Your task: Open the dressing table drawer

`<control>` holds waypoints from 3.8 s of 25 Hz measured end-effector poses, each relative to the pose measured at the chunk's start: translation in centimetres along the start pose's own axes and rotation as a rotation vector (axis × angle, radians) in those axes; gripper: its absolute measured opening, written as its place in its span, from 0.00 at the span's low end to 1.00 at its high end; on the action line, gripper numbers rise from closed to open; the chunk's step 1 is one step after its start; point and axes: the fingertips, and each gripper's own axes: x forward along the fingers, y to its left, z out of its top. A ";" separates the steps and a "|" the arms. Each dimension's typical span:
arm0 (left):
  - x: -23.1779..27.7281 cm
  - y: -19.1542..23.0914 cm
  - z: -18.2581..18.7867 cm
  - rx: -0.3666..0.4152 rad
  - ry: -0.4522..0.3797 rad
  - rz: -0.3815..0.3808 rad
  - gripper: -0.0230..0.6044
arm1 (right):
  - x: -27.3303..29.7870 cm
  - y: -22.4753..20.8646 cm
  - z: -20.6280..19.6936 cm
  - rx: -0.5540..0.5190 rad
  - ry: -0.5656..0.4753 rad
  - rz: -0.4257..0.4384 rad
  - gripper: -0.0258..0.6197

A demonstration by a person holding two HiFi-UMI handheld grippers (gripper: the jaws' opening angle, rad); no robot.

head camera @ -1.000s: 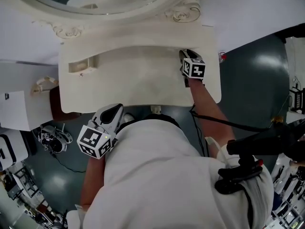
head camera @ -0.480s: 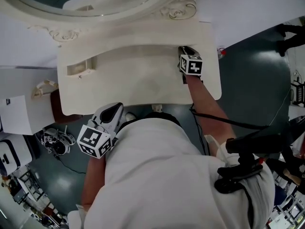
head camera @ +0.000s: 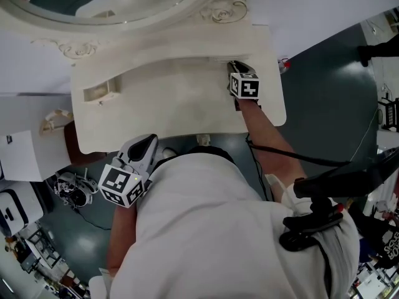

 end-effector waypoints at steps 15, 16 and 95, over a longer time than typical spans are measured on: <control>0.5 -1.1 -0.4 0.008 0.004 -0.024 0.04 | -1.7 0.5 -1.6 -0.005 0.009 0.005 0.19; 0.5 -1.2 -0.4 0.008 0.005 -0.027 0.04 | -1.8 0.5 -1.7 -0.004 0.010 0.005 0.19; -17.7 -1.6 -13.8 0.063 -0.051 -0.177 0.04 | -25.3 25.1 -15.4 -0.147 0.025 0.116 0.04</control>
